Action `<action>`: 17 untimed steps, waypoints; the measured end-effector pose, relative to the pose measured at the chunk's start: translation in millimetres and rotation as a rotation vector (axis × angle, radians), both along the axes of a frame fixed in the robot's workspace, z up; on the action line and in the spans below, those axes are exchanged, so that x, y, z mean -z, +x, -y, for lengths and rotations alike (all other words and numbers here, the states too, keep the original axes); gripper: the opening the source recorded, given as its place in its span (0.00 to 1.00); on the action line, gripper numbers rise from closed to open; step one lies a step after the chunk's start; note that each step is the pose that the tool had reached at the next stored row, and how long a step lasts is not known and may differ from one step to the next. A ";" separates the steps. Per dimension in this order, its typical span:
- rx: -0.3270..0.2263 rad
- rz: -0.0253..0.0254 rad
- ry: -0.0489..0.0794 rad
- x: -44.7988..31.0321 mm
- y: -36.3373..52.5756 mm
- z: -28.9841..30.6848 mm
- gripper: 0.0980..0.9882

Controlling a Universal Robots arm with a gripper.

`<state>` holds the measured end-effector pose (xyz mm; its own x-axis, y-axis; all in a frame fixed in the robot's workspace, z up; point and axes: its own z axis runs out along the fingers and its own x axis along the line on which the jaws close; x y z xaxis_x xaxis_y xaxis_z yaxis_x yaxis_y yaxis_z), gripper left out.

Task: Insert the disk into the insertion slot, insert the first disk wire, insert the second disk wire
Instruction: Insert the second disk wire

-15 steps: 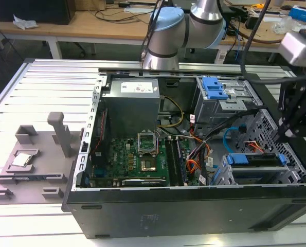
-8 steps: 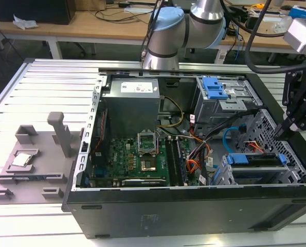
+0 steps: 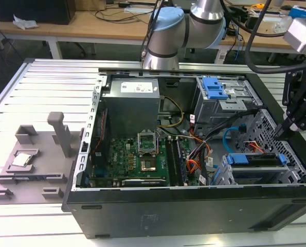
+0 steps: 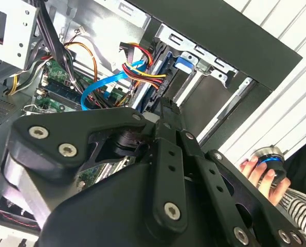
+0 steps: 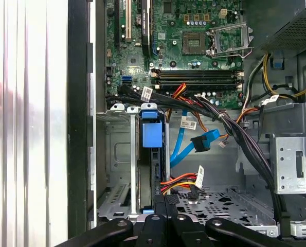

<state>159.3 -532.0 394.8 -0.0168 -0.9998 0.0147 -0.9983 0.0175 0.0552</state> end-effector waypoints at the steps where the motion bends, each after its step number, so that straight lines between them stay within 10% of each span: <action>1: 0.000 0.0000 0.000 -0.1 0.0 0.0 0.08; 9: -0.051 0.0001 0.001 3.2 -2.7 -2.9 0.23; 17: -0.064 0.0006 0.004 12.9 -28.5 -30.4 0.23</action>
